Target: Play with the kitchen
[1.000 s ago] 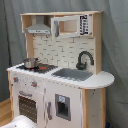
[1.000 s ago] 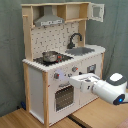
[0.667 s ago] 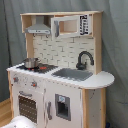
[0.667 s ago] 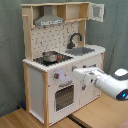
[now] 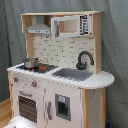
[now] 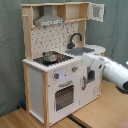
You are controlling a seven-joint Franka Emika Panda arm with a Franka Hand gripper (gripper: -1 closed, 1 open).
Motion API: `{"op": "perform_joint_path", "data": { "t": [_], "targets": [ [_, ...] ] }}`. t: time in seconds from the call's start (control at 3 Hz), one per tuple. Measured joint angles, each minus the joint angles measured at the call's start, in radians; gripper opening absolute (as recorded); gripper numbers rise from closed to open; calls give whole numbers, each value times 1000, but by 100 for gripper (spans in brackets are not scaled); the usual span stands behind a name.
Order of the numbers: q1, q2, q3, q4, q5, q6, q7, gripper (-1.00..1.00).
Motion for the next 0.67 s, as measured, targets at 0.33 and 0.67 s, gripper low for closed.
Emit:
{"op": "perform_joint_path", "data": {
  "t": [0.33, 0.67],
  "targets": [
    [35, -12, -46, 1, -4, -81, 2, 100],
    [68, -35, -92, 3, -10, -162, 4, 100]
  ]
}}
